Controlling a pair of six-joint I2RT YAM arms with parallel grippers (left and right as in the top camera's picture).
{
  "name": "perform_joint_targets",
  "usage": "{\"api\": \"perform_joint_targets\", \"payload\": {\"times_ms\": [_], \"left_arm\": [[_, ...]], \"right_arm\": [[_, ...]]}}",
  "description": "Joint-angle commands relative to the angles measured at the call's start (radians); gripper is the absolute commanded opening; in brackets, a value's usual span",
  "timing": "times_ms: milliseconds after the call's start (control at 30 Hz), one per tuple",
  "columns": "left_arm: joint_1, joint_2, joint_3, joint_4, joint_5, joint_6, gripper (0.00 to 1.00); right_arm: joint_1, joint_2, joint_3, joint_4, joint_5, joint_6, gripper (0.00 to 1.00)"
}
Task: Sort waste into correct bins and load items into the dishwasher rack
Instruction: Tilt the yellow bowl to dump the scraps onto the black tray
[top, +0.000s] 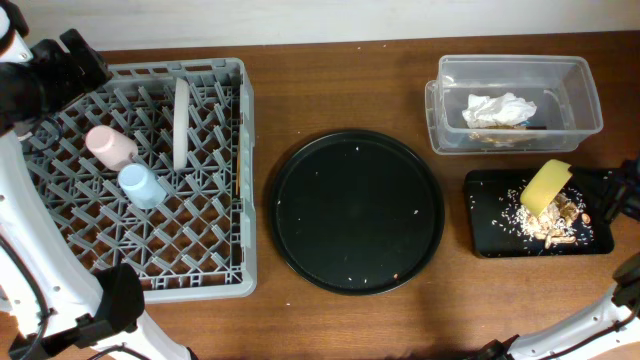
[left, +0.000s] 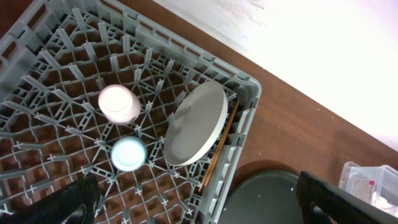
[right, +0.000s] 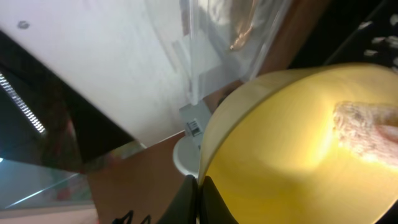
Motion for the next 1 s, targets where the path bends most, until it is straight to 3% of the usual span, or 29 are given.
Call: {"api": "perform_joint_targets", "payload": {"times_ms": [0,67,167,267,333,467,600,867,967], "left_arm": [[0.003,-0.019,0.011,-0.001,-0.007,-0.009,0.99],[0.003,-0.019,0.011,-0.001,-0.007,-0.01,0.99],[0.003,-0.019,0.011,-0.001,-0.007,-0.01,0.99],[0.003,-0.019,0.011,-0.001,-0.007,-0.01,0.99],[0.003,-0.019,0.011,-0.001,-0.007,-0.01,0.99],[0.003,-0.019,0.011,-0.001,-0.007,-0.01,0.99],[0.003,-0.019,0.011,-0.001,-0.007,-0.01,0.99],[0.003,-0.019,0.011,-0.001,-0.007,-0.01,0.99],[0.003,-0.019,0.011,-0.001,-0.007,-0.01,0.99]], "right_arm": [[-0.005,0.018,-0.003,0.013,-0.069,-0.076,0.04],[-0.005,0.018,-0.003,-0.031,-0.065,-0.048,0.04],[-0.005,0.018,-0.003,-0.067,-0.12,-0.13,0.04],[-0.005,0.019,-0.003,-0.04,-0.089,-0.053,0.04],[-0.006,0.018,-0.003,-0.127,-0.159,-0.216,0.04],[-0.006,0.019,-0.003,-0.099,-0.142,-0.199,0.04],[-0.005,0.019,-0.003,-0.098,-0.174,-0.378,0.04],[-0.006,0.018,-0.003,-0.138,-0.153,-0.25,0.04],[-0.006,0.018,-0.003,-0.14,-0.177,-0.351,0.04]]}}
